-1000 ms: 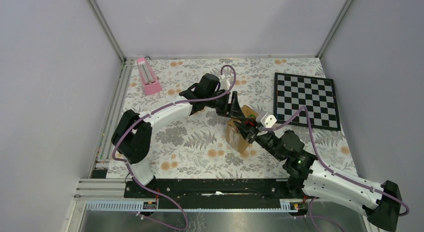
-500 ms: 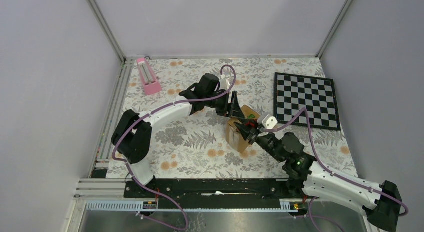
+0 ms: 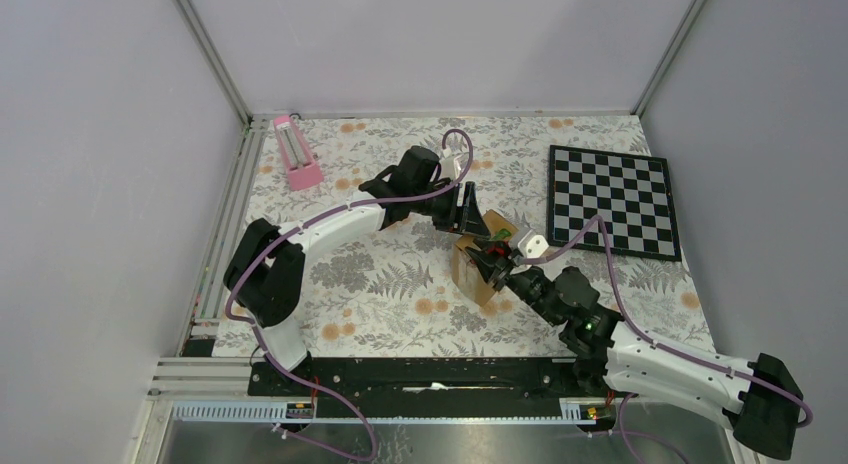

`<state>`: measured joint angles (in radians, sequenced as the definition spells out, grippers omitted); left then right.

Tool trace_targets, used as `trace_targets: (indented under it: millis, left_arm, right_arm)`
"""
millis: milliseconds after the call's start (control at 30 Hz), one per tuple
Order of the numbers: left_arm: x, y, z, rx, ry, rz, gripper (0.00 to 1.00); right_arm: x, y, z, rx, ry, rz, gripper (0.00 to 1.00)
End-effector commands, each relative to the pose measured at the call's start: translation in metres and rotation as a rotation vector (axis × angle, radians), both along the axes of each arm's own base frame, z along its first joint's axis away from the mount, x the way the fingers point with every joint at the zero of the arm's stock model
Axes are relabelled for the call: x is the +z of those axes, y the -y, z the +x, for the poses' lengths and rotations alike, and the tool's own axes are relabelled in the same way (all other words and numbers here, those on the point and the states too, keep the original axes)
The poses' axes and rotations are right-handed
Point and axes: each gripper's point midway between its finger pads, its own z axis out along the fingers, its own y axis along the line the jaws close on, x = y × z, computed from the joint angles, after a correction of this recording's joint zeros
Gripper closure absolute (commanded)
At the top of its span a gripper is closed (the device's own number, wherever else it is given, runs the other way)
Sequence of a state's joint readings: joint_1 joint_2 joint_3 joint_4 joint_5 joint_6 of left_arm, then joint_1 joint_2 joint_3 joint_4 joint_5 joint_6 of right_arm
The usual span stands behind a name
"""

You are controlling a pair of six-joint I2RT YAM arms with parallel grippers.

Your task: Unpack the express box

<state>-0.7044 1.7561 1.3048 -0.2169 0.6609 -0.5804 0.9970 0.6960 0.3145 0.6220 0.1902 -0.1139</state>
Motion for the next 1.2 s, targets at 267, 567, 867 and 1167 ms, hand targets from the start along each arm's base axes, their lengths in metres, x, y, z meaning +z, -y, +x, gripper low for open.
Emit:
trace_targets:
  millis: [267,567,867,1167]
  left_arm:
    - [-0.079,-0.028,-0.007,0.041,-0.087,0.251,0.42]
    - [-0.082,-0.034,-0.003,0.052,-0.075,0.278,0.43]
    - [-0.079,-0.035,-0.001,0.059,-0.069,0.277,0.43]
    - [-0.072,-0.033,0.0,0.062,-0.064,0.262,0.45]
  right_arm:
    - [0.004,-0.001,0.004,-0.023,-0.008,-0.005,1.0]
    - [0.055,0.001,-0.002,0.003,0.076,0.016,1.0]
    - [0.061,0.002,-0.004,0.01,0.074,0.018,1.0]
    - [0.087,0.0,-0.002,0.003,0.109,0.107,1.0]
